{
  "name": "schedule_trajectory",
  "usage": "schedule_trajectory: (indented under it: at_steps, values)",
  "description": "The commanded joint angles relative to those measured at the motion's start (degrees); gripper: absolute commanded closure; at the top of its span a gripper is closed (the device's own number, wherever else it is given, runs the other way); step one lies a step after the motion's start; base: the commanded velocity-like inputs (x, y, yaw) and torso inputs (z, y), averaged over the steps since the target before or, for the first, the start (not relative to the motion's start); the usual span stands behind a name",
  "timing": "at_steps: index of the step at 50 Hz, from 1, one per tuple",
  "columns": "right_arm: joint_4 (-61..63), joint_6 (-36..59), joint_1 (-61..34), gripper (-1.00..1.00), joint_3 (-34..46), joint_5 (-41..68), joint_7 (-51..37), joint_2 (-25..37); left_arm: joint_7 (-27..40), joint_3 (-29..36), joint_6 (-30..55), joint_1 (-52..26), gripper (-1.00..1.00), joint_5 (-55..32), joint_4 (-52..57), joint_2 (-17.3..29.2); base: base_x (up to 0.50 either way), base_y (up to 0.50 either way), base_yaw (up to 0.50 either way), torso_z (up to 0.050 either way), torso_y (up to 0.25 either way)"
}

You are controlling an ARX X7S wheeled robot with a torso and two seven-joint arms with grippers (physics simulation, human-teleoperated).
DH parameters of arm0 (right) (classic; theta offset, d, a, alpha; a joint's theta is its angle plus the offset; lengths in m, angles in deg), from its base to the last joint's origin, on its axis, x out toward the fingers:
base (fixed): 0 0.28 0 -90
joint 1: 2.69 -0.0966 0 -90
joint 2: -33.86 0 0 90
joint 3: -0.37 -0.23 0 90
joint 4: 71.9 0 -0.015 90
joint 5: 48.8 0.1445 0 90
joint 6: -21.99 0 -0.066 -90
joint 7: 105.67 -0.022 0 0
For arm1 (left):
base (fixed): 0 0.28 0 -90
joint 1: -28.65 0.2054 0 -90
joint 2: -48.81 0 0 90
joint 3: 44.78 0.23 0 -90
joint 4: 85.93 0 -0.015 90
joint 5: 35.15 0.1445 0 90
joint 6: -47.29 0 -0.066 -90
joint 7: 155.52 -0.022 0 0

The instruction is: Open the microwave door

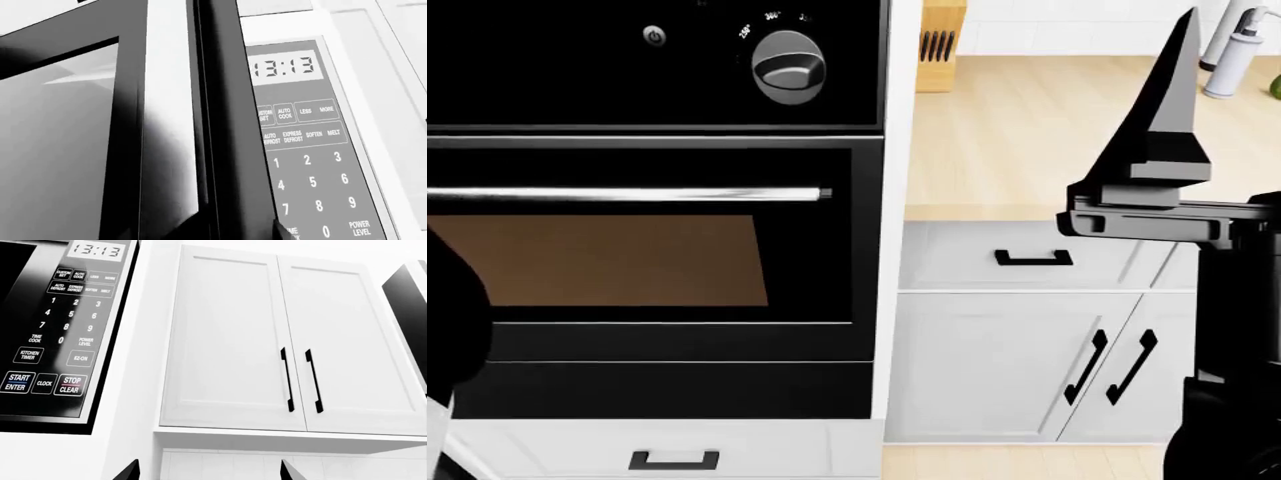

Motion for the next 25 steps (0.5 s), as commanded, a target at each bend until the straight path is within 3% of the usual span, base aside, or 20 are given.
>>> schedule_trajectory:
  at_steps: [1, 25]
  values:
    - [0.0, 0.0, -0.2, -1.00, 0.0, 0.4, -0.4, 0.3, -4.2, 1.1, 0.1, -1.6, -1.00, 0.0, 10.7, -1.2, 0.00, 0.00, 0.00, 0.000, 0.000]
    - [0.4, 0.3, -0.7, -1.00, 0.2, 1.2, -1.3, 1.1, -4.1, 2.0, 0.3, -2.9, -1.00, 0.3, 10.8, 1.9, 0.00, 0.00, 0.00, 0.000, 0.001]
